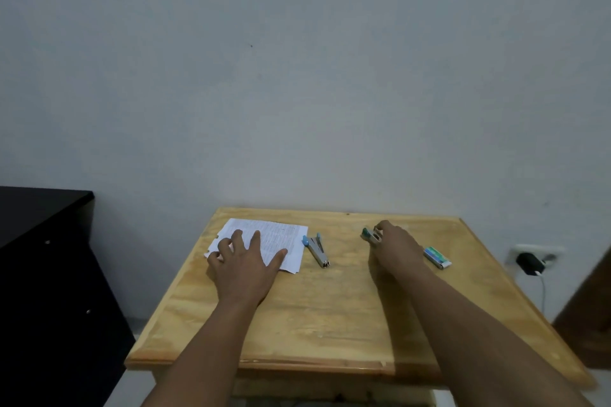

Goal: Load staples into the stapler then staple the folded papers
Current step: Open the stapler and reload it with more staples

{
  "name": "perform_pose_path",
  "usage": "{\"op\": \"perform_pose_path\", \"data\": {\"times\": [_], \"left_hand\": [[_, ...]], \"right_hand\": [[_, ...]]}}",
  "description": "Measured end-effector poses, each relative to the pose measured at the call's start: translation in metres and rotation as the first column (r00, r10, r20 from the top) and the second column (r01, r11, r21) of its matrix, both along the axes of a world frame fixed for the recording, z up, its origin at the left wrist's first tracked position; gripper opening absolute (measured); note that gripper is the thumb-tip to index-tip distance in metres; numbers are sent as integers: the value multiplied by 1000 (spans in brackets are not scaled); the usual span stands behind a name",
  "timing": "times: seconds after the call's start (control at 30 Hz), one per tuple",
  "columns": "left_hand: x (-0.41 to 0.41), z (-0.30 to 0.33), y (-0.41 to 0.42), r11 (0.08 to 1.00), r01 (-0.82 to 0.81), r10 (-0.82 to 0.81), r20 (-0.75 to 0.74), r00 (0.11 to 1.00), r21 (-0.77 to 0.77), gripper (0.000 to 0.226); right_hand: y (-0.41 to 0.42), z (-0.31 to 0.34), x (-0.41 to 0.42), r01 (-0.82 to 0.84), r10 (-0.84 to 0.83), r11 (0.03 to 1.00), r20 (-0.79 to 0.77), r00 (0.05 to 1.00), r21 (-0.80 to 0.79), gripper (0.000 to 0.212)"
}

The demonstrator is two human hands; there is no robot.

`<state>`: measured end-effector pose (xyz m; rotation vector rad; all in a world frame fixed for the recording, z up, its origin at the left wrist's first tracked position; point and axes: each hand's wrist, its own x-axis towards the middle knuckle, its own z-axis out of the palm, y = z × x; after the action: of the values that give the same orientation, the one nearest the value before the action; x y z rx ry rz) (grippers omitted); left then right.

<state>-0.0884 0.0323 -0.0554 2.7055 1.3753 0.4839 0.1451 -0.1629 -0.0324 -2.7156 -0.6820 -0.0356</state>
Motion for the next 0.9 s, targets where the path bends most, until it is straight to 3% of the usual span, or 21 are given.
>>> {"op": "perform_pose_path", "data": {"times": [0.13, 0.27, 0.37, 0.43, 0.5, 0.63, 0.73, 0.9], "left_hand": [[1, 0, -21, 983, 178, -179, 323, 929, 34, 56], [6, 26, -67, 901, 317, -116, 539, 834, -296, 46], [16, 29, -88, 739, 447, 12, 673, 740, -505, 37], [21, 20, -93, 654, 499, 82, 709, 701, -569, 30], [22, 12, -94, 628, 518, 99, 719, 688, -581, 17], [17, 10, -96, 506, 619, 130, 763, 633, -600, 18], [16, 9, -96, 462, 652, 128, 773, 621, -600, 21], [13, 5, -101, 530, 633, 106, 785, 611, -564, 14]], "right_hand": [[-3, 5, -23, -65, 65, 979, 5, 998, 195, 41], [-6, 7, -79, -184, 193, 908, 15, 981, 377, 46], [-12, -1, -122, -279, 301, 826, 35, 953, 490, 51], [-13, -12, -136, -314, 348, 794, 35, 937, 520, 51], [-17, -20, -144, -274, 356, 751, -19, 934, 601, 49], [-25, -12, -141, -20, 452, 576, -298, 841, 817, 34], [-26, -7, -129, -33, 456, 617, -322, 830, 787, 18], [-29, 0, -113, 13, 432, 671, -405, 806, 742, 10]]}}
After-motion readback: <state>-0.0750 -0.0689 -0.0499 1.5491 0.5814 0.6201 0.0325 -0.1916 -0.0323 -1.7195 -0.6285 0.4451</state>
